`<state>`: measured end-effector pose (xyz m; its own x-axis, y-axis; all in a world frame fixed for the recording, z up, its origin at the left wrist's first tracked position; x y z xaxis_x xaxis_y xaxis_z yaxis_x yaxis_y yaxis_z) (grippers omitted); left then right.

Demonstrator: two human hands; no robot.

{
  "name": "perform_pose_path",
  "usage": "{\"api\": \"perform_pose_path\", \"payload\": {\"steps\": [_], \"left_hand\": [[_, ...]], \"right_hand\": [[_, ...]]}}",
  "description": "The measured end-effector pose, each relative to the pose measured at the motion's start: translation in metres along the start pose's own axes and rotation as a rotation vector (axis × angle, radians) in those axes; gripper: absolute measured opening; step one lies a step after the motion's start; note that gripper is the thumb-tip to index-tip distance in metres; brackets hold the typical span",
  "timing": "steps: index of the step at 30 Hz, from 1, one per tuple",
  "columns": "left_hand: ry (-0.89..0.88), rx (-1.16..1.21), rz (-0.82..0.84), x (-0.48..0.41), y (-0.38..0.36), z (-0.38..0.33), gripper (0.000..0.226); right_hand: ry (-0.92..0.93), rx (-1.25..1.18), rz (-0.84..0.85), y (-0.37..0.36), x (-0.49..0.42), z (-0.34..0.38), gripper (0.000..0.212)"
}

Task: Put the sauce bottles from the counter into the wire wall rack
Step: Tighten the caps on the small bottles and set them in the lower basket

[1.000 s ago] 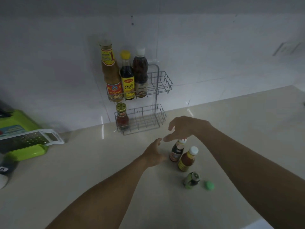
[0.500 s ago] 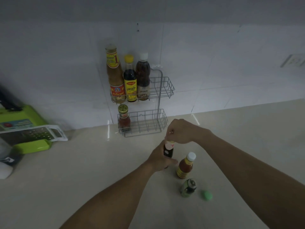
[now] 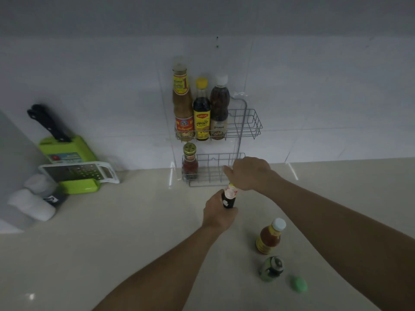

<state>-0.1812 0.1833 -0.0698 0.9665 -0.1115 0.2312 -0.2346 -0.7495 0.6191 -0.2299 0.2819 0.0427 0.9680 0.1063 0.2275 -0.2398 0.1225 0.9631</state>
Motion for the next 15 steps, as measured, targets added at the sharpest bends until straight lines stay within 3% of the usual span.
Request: {"api": "perform_pose_path", "payload": {"steps": [2,5,7,10,13,15], "left_hand": [[0.021,0.1,0.171,-0.003,-0.004,0.002,0.026],[0.027,0.139,0.283,-0.002,-0.001,0.001,0.024],[0.041,0.043,0.154,-0.004,0.009,0.004,0.025],[0.042,-0.157,-0.038,0.0,0.021,0.009,0.025],[0.046,-0.049,0.099,0.0,0.01,0.015,0.025],[0.059,0.054,0.257,0.001,0.001,0.014,0.026]], "right_hand": [[0.141,-0.096,-0.074,0.008,-0.002,0.011,0.064],[0.334,-0.117,-0.182,0.012,0.005,0.022,0.052],[0.296,0.016,-0.202,0.004,0.004,0.021,0.034],[0.107,0.043,-0.093,-0.018,-0.005,0.01,0.027],[0.091,-0.16,-0.019,-0.017,-0.008,0.005,0.057],[0.223,-0.219,-0.04,-0.008,-0.003,0.015,0.062]]}}
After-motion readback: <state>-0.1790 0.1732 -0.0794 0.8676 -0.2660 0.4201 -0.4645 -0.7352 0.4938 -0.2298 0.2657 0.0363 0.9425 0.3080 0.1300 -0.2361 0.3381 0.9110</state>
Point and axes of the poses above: each hand's wrist, its own x-axis away from the middle knuckle, its own y-axis out of the back of the hand, z = x × y, the point moved 9 cm from there along -x, towards the middle knuckle, and after that the axes turned 13 degrees about -x, right-handed, at the moved point
